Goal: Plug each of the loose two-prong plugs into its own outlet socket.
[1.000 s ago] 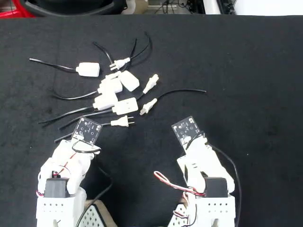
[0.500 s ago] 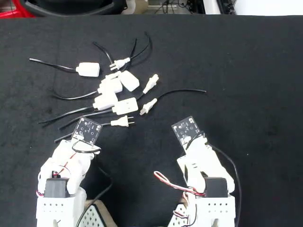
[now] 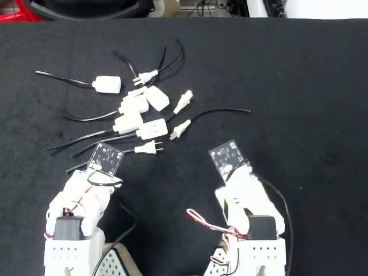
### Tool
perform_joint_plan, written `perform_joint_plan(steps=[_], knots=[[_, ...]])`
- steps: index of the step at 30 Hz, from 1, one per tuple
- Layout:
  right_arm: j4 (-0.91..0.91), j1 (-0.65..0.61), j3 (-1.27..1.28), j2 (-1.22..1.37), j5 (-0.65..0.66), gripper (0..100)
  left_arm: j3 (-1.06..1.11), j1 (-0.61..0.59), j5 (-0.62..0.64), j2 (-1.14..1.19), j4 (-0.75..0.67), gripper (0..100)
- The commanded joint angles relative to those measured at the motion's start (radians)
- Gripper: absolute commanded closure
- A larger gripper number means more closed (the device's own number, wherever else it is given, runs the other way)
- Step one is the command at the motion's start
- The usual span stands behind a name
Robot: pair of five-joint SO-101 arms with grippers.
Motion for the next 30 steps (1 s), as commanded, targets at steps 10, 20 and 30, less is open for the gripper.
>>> perform_joint_plan(steps=[10,20,30], knots=[[-0.104,-0.091,-0.199,0.139,0.101,85.4,0.007,0.028,0.002,-0.005,0.018,97],[-0.184,-0.109,-0.576,1.006,0.074,86.4,-0.311,0.058,-0.166,0.106,-0.132,81],[-0.262,-0.176,-0.705,1.4,0.038,86.4,-0.849,0.084,-0.322,1.166,-0.295,77]])
